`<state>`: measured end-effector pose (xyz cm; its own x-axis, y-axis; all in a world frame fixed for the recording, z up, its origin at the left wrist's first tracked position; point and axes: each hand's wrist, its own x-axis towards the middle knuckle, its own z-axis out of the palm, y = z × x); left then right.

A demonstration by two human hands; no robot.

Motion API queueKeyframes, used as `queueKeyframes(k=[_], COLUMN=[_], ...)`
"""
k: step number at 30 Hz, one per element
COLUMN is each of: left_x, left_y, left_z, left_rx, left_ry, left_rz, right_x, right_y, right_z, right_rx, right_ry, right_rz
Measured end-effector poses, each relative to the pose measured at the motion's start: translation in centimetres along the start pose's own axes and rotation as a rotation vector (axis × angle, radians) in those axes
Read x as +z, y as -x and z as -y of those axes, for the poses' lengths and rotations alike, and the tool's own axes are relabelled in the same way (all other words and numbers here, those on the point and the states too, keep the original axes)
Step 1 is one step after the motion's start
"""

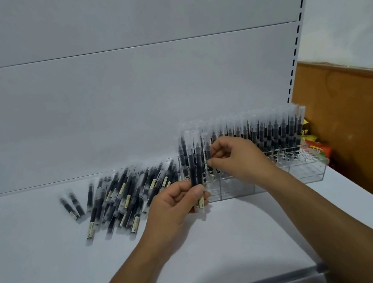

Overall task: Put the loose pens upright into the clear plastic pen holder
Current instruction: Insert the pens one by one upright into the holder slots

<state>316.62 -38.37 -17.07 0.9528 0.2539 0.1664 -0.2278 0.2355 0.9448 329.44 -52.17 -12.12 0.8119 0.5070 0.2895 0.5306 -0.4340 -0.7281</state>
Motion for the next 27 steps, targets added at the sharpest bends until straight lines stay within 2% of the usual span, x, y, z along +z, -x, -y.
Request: queueKeyframes(k=[2,4,6,7,9,11,18,20,24,27], left_x=[0.0,-0.1,0.0,0.0,0.1,0.2,0.5,0.4,0.6,0.6], left_y=[0.0,0.0,-0.1,-0.1,0.0,0.1,0.2,0.1,0.2,0.2], left_z=[0.1,0.1,0.0,0.0,-0.1,-0.1,-0.2,-0.2,-0.2,-0.3], left_rx=[0.001,0.001,0.006,0.010,0.017,0.017,0.046,0.035,0.020,0.020], left_ry=[-0.002,-0.010,-0.014,-0.017,-0.019,-0.011,-0.026,0.002,0.009,-0.002], left_rz=[-0.011,-0.028,-0.033,-0.034,-0.032,-0.024,-0.021,-0.042,-0.055,-0.060], right_x=[-0.2,-0.4,-0.7,-0.8,-0.5,0.0,-0.1,-1.2,-3.3,-3.4], right_y=[0.4,1.1,2.0,2.5,3.5,4.0,3.8,3.3,1.6,0.6], right_z=[-0.1,-0.3,-0.2,0.0,0.6,1.0,1.7,1.8,1.6,1.3], right_rx=[0.022,0.011,-0.039,-0.066,-0.098,-0.098,-0.106,-0.105,-0.104,-0.087], right_ry=[0.021,0.038,-0.045,-0.123,-0.265,-0.307,-0.430,-0.447,-0.393,-0.300], right_rz=[0.003,-0.078,-0.177,-0.165,-0.016,0.110,0.130,0.062,-0.216,-0.269])
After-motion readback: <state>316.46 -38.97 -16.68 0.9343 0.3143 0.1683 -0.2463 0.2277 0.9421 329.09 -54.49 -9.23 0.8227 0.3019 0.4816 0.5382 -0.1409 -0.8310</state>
